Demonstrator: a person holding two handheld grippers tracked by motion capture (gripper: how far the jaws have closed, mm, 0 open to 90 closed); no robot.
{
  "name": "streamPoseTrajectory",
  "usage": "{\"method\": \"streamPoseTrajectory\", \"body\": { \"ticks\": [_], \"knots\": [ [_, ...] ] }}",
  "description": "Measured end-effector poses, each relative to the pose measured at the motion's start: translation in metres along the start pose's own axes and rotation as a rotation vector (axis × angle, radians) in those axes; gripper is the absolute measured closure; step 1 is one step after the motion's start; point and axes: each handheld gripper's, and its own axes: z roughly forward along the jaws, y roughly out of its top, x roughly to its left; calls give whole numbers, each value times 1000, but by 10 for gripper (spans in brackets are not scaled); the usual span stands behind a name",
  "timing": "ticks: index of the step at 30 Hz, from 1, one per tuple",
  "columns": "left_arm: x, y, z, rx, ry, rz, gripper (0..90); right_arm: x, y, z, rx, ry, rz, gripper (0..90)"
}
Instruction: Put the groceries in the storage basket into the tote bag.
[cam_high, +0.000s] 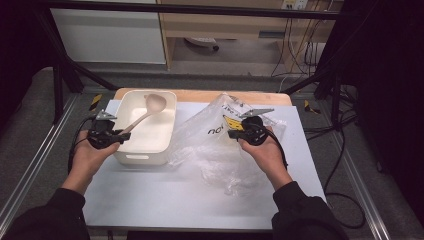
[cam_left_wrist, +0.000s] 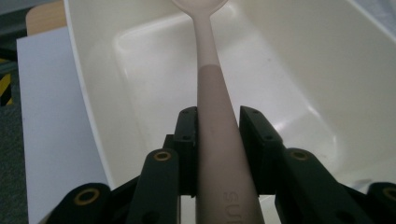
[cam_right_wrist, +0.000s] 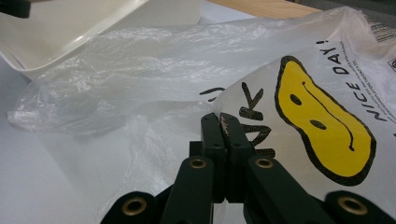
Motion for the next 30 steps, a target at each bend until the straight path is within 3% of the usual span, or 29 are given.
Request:
{"method": "streamPoseTrajectory", "body": {
  "ticks": [12, 18, 30],
  "knots": [
    [-26, 10, -35, -90, -86, 61, 689, 5, 2, 3, 0, 23, -4, 900],
    [-41, 7, -44, -92, -132, 101, 689, 3, 2, 1, -3, 23, 4, 900],
    [-60, -7, -57, -104, -185, 129, 689, 4, 3, 3, 0, 35, 5, 900]
  ]
}}
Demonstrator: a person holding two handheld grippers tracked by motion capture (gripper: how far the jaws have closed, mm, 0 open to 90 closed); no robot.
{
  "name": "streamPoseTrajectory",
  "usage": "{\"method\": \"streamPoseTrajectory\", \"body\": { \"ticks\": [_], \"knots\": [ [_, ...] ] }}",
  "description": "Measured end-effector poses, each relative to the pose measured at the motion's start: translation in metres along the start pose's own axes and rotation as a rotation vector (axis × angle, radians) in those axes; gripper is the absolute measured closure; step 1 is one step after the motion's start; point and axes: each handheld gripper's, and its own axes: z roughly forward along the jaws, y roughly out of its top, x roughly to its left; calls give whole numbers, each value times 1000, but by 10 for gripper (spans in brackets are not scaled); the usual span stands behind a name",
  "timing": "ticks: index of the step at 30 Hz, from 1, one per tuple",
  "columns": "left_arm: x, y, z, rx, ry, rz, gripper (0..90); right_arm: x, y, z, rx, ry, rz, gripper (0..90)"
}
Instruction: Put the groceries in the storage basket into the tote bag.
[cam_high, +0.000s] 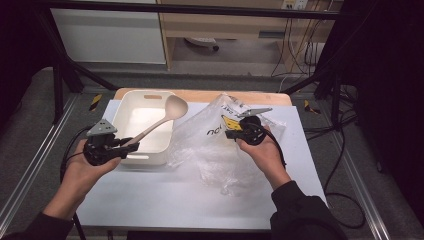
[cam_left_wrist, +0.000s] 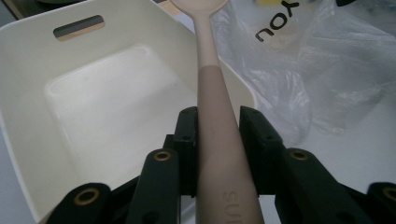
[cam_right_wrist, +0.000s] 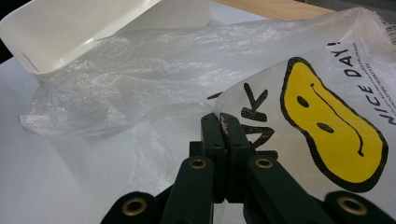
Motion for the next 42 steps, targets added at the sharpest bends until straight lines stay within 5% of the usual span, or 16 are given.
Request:
{"method": "streamPoseTrajectory", "body": {
  "ticks": [26, 42],
  "knots": [
    [-67, -37, -2, 24, -149, 90, 689, 1, 1, 2, 12, -1, 0, 900],
    [-80, -49, 9, 54, -183, 92, 689, 1, 0, 4, 16, -1, -7, 900]
  ]
}}
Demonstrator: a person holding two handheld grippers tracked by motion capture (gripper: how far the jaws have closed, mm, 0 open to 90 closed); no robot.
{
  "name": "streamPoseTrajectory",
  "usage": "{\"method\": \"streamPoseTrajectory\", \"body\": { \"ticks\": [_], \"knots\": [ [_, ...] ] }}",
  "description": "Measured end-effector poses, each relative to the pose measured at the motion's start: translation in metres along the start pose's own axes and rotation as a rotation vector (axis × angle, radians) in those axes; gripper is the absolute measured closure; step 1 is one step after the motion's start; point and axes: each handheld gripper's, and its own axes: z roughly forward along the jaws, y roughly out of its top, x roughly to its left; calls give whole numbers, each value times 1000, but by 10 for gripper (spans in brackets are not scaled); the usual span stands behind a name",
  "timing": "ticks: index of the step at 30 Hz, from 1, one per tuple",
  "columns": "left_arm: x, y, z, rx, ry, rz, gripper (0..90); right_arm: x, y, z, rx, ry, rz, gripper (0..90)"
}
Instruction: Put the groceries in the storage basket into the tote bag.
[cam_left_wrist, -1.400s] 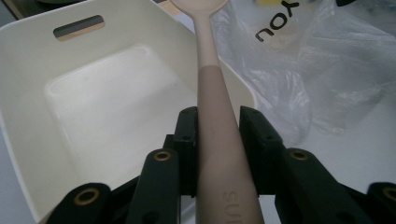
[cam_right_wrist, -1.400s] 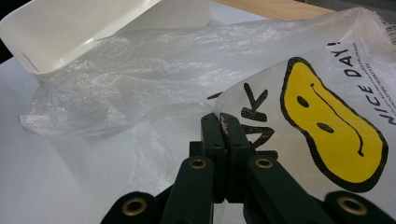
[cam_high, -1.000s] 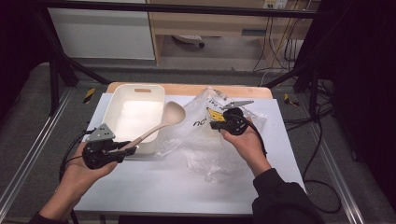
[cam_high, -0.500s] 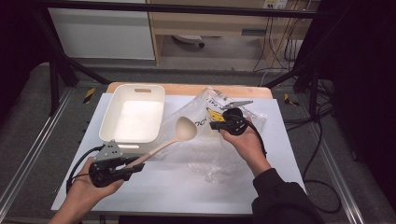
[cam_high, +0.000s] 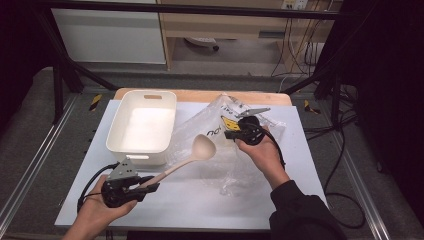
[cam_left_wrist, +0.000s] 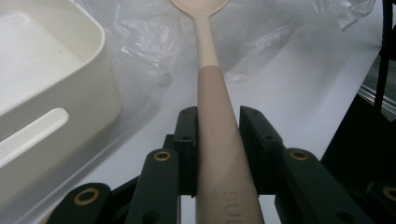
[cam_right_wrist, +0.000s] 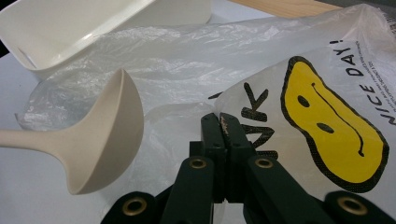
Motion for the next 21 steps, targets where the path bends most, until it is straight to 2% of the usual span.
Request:
{"method": "streamPoseTrajectory", "body": {
  "ticks": [9, 14, 21],
  "knots": [
    [-7, -5, 14, 16, -8, 4, 688, 0, 0, -1, -4, 0, 0, 900],
    [-10, -8, 22, 20, -19, -8, 689, 0, 0, -1, -5, 0, -5, 900],
    [-13, -6, 32, 23, -26, -6, 689, 2, 0, 0, -5, 3, -4, 900]
  ]
}}
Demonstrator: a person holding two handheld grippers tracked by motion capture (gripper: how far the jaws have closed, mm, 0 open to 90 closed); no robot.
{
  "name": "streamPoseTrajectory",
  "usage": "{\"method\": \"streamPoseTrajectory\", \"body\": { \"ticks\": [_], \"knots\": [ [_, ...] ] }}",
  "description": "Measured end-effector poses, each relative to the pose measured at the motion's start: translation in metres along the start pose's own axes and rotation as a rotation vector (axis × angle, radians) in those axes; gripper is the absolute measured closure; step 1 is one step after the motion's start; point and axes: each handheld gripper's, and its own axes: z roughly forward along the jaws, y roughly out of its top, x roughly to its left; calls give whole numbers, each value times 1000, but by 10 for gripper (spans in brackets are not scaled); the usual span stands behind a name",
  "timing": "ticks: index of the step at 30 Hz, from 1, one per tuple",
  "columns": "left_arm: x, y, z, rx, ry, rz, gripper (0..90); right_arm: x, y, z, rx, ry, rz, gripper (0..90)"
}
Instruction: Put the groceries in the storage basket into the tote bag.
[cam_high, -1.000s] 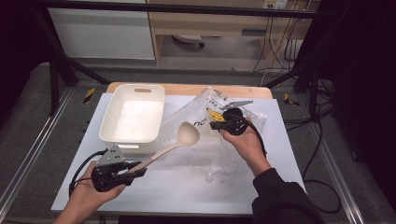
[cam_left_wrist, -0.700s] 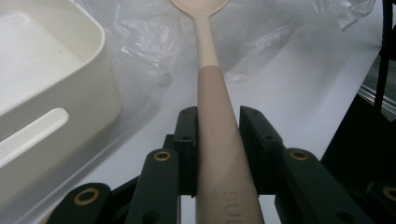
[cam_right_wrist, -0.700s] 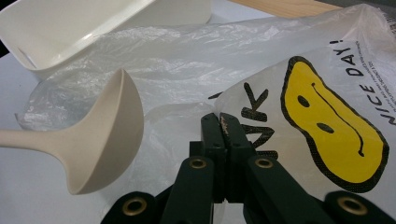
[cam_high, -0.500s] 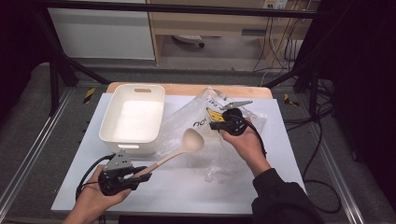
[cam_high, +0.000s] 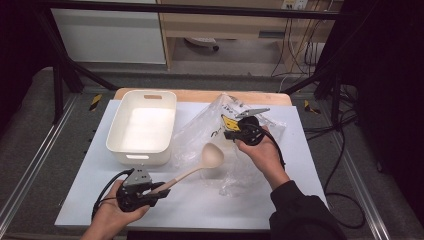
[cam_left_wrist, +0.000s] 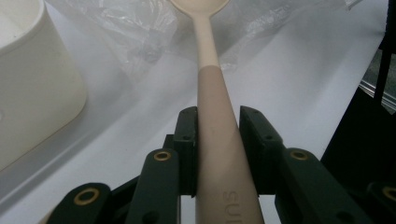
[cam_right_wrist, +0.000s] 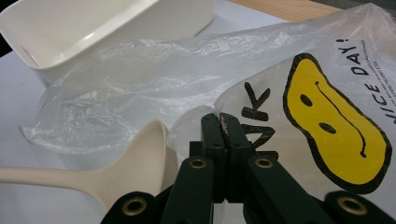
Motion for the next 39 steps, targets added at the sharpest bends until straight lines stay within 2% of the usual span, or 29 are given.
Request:
{"method": "streamPoseTrajectory", "body": {
  "ticks": [8, 16, 22, 34, 39],
  "knots": [
    [-8, 8, 2, -13, -7, 12, 689, -2, 0, -1, 0, -3, 2, 900],
    [-8, 13, 12, 5, -11, 13, 688, 0, 0, -2, -8, -2, -5, 900],
    [-6, 16, 20, 13, 6, 16, 688, 2, 2, -6, -23, -5, -3, 900],
    [5, 22, 32, 20, 26, 4, 688, 10, 20, -26, -115, -21, -30, 900],
    [10, 25, 36, 23, 38, 3, 688, 13, 28, -32, -136, -31, -37, 900]
  ]
}}
